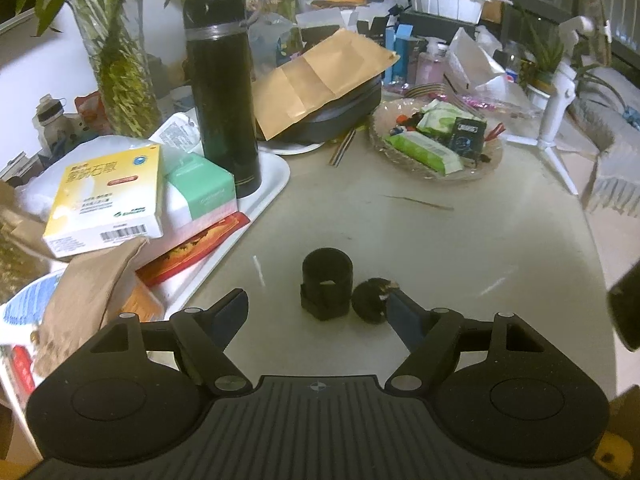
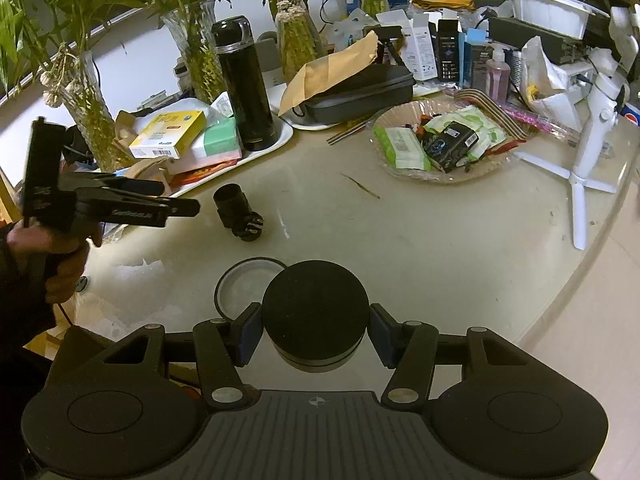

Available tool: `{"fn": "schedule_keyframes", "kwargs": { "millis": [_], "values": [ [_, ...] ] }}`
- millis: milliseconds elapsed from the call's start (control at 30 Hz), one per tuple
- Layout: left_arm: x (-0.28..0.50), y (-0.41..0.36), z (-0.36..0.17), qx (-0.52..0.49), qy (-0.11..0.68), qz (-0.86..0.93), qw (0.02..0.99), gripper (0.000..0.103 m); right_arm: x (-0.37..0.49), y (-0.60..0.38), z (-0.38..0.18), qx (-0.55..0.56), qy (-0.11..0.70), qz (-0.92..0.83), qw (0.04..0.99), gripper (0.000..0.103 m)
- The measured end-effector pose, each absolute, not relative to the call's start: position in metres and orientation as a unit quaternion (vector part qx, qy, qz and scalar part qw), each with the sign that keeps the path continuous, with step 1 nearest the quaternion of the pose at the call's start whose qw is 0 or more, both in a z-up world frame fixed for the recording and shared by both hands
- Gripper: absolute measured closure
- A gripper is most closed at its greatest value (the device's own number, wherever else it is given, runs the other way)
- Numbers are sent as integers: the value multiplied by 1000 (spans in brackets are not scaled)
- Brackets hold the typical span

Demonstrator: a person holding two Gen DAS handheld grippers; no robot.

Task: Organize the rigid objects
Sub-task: 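Lower the left gripper onto the black tube and close it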

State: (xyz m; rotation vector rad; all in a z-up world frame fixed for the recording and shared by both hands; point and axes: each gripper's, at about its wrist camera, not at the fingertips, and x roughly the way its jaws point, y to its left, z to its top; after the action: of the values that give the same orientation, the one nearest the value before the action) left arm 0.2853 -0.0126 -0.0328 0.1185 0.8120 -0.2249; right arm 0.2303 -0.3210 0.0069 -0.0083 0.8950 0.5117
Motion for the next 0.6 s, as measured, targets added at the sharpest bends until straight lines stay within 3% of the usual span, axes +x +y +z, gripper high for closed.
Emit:
{"fn": "schedule_keyframes", "kwargs": {
  "millis": [467, 600],
  "values": [
    [332, -22, -64, 53, 418, -113, 900, 41, 235, -326, -1, 7, 432, 249, 867, 44],
    [341, -23, -72, 50, 424, -116, 897, 53, 236, -329, -4, 10, 435, 245, 867, 44]
  ]
}}
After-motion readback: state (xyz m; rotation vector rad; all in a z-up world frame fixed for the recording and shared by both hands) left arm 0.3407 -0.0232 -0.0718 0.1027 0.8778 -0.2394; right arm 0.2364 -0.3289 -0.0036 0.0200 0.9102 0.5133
